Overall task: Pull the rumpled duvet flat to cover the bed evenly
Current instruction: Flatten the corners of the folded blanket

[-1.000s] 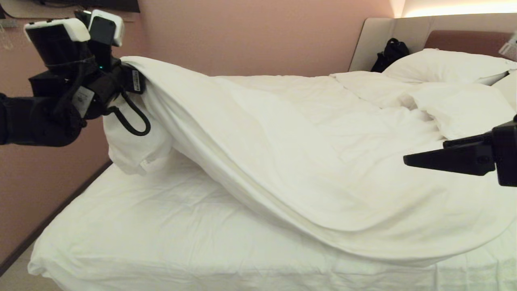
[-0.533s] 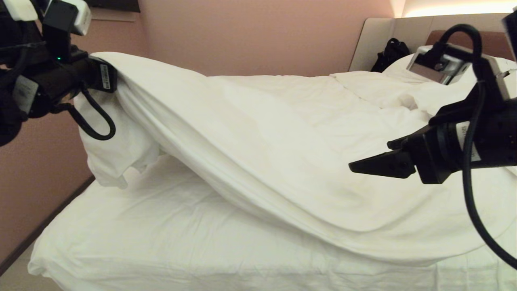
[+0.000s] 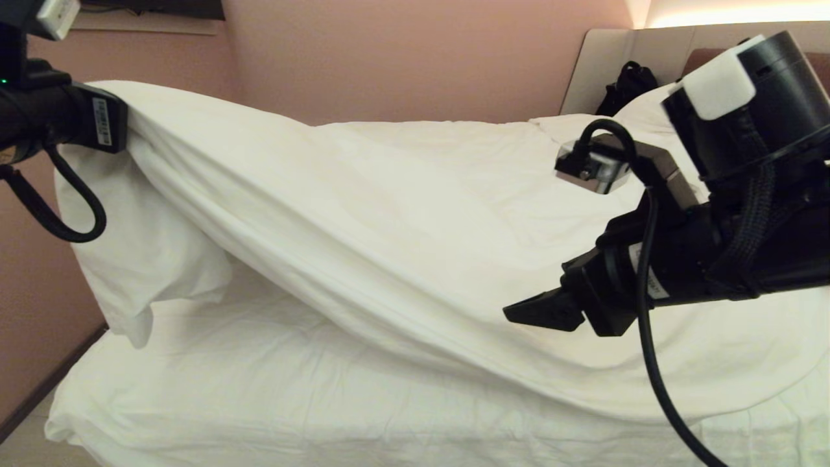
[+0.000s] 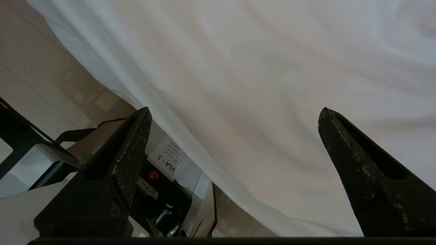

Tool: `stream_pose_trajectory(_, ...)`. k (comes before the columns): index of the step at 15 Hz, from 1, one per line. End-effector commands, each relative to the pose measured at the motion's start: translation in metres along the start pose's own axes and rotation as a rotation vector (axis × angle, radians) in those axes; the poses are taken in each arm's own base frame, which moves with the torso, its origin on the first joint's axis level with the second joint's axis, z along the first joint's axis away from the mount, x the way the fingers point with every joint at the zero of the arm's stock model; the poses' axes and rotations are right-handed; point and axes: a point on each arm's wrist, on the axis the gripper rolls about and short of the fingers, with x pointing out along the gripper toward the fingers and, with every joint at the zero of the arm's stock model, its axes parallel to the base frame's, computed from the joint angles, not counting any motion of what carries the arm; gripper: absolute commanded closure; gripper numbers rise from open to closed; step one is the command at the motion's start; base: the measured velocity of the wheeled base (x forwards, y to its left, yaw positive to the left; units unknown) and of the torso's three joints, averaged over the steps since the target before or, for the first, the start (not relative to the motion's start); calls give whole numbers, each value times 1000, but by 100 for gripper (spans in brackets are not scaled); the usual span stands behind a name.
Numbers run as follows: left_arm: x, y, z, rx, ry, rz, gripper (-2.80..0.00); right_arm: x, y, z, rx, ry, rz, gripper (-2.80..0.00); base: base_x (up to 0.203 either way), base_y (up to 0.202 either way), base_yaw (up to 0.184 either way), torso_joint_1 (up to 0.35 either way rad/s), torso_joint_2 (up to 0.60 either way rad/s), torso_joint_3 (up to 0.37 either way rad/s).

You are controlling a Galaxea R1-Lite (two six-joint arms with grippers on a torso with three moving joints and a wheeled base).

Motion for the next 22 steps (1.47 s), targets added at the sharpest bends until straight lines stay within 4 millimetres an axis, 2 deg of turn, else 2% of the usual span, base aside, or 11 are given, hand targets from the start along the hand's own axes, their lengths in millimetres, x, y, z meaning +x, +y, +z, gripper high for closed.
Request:
stream_pose_trajectory(1, -7, 4, 4, -2, -19, 11, 0, 17, 10, 2, -30, 26, 1, -280, 0, 0, 0, 0, 0, 0)
stream_pose_trajectory(5, -11, 1, -3, 0, -8, -19, 0, 20, 37, 27, -120, -70, 32, -280, 0, 0, 0, 0, 0, 0)
stream_pose_trajectory(8, -9, 0, -3, -6, -7, -24, 0, 21, 68, 32, -209, -94, 45, -280, 0, 0, 0, 0, 0, 0)
stream_pose_trajectory(10, -11, 3, 3, -15, -39, -31, 0, 28, 84, 32, -272, -94, 53, -280, 0, 0, 0, 0, 0, 0)
stream_pose_trajectory(16, -13, 8, 14, -47, -82, -27, 0, 54, 104, 36, -304, -76, 77, -280, 0, 0, 0, 0, 0, 0)
stream_pose_trajectory(22, -21, 13, 21, -73, -108, -27, 0, 75, 110, 42, -310, -69, 73, -280, 0, 0, 0, 0, 0, 0)
